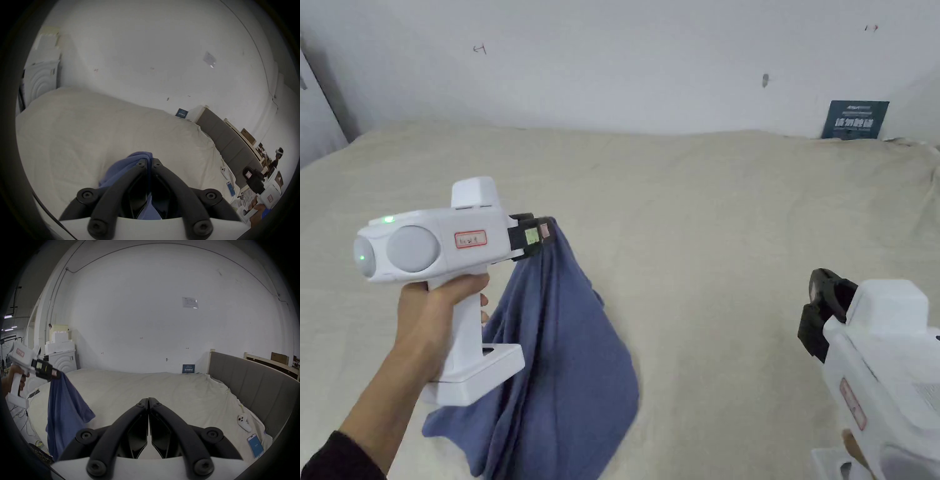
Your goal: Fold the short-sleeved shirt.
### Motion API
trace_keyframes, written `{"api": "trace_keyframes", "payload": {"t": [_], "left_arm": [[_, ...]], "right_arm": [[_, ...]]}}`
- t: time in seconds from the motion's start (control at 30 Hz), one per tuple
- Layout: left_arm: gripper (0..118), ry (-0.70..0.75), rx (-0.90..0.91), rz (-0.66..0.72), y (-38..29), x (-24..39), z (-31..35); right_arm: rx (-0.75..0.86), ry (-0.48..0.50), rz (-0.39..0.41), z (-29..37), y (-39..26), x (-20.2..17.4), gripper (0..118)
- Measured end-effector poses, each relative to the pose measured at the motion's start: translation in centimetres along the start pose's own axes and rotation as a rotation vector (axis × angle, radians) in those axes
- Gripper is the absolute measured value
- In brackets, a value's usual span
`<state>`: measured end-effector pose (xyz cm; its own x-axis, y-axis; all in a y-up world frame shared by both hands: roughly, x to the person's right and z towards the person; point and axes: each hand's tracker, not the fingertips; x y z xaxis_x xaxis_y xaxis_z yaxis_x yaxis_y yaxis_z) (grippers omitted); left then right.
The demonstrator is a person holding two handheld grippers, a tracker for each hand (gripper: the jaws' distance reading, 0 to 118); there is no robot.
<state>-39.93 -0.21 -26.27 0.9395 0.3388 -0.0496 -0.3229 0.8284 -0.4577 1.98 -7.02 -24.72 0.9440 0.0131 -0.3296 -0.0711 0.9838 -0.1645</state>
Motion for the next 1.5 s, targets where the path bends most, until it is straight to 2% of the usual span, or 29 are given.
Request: {"api": "trace_keyframes", "payload": {"t": [0.43,0.57,0.73,0.9,1.2,1.33,1.43,1.5], "left_arm": [[0,-0.236,0.009,-0.222,3.6,14.7,-5.4],[0,-0.281,-0.058,-0.308,1.5,17.5,-7.9],[0,-0.309,-0.199,-0.374,-4.7,18.9,-11.8],[0,-0.250,-0.360,-0.469,-11.3,18.6,-15.5],[0,-0.086,-0.597,-0.469,-19.4,15.8,-21.6],[0,-0.035,-0.642,-0.481,-21.3,15.0,-22.8],[16,-0.024,-0.627,-0.434,-20.7,15.1,-22.4],[46,-0.011,-0.640,-0.430,-19.8,15.5,-22.1]], "right_arm": [[0.041,-0.162,-0.009,4.7,1.7,4.5,0],[0.037,-0.197,-0.011,5.6,2.0,5.0,0],[0.013,-0.221,-0.015,5.8,1.4,5.8,0],[-0.012,-0.221,-0.014,5.4,0.7,6.2,0],[-0.061,-0.198,-0.028,3.9,-1.6,7.1,0],[-0.078,-0.189,-0.028,3.5,-2.4,7.6,0],[-0.087,-0.187,-0.023,3.3,-2.5,7.9,0],[-0.087,-0.185,-0.024,3.2,-2.4,8.0,0]]}}
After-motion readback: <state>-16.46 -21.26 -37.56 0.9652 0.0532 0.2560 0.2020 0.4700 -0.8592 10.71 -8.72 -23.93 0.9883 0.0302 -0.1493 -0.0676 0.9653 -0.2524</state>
